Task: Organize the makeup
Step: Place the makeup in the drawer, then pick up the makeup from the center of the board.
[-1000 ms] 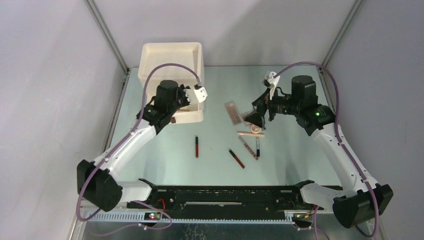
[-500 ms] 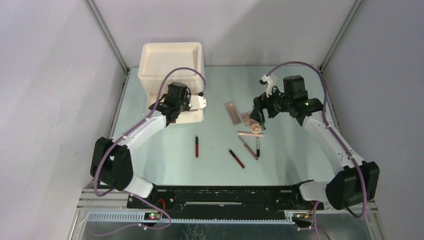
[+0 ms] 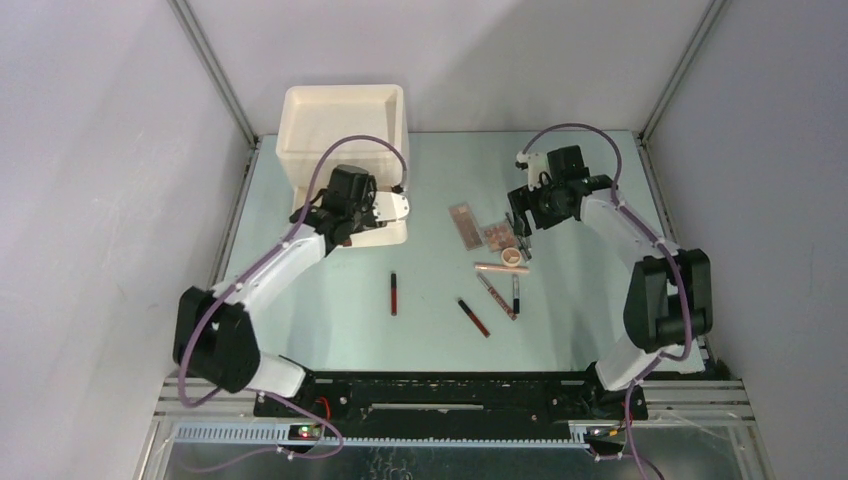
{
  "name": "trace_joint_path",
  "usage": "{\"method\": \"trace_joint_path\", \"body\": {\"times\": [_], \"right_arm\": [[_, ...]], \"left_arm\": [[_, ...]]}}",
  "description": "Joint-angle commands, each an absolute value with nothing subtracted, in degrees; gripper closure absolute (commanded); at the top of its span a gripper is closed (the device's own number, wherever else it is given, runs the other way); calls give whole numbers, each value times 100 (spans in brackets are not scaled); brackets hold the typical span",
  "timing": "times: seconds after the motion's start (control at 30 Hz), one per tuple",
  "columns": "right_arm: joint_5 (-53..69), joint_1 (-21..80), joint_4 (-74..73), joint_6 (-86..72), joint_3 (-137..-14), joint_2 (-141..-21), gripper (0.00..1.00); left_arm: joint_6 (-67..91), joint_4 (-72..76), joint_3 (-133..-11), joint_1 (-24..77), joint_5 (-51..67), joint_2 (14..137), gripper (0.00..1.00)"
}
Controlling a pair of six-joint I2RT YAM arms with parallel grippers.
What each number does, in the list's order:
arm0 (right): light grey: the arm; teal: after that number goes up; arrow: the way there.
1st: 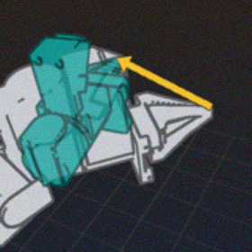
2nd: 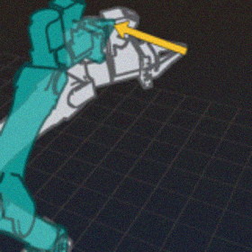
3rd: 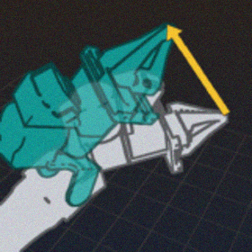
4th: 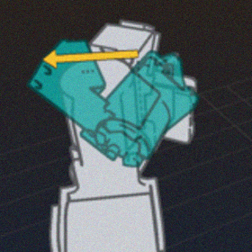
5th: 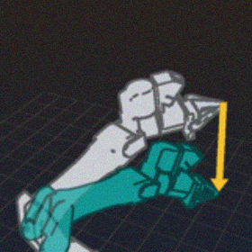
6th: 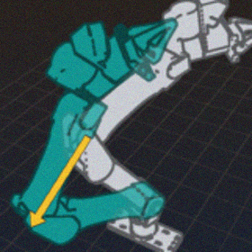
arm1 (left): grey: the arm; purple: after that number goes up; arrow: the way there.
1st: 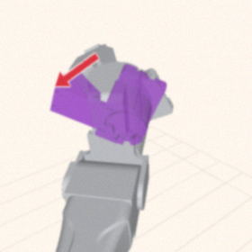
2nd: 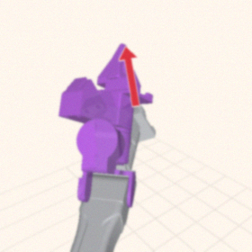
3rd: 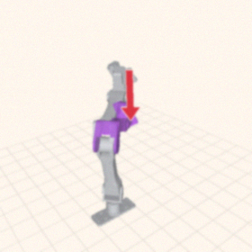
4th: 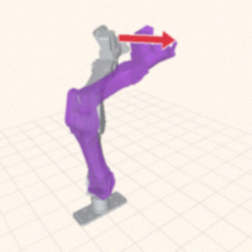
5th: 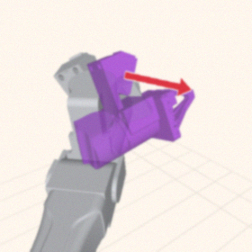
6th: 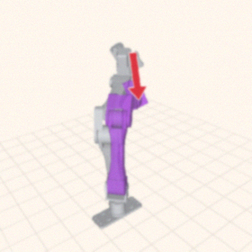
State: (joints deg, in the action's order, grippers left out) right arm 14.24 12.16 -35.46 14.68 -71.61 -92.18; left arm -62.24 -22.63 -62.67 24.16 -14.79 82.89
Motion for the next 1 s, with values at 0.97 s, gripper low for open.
{"method": "trace_joint_path", "body": {"times": [0.97], "right_arm": [[670,1002,-4243,1462,-9492,-12361,50]], "left_arm": [[-4650,-2575,-5160,2387,271,4757,7]]}}
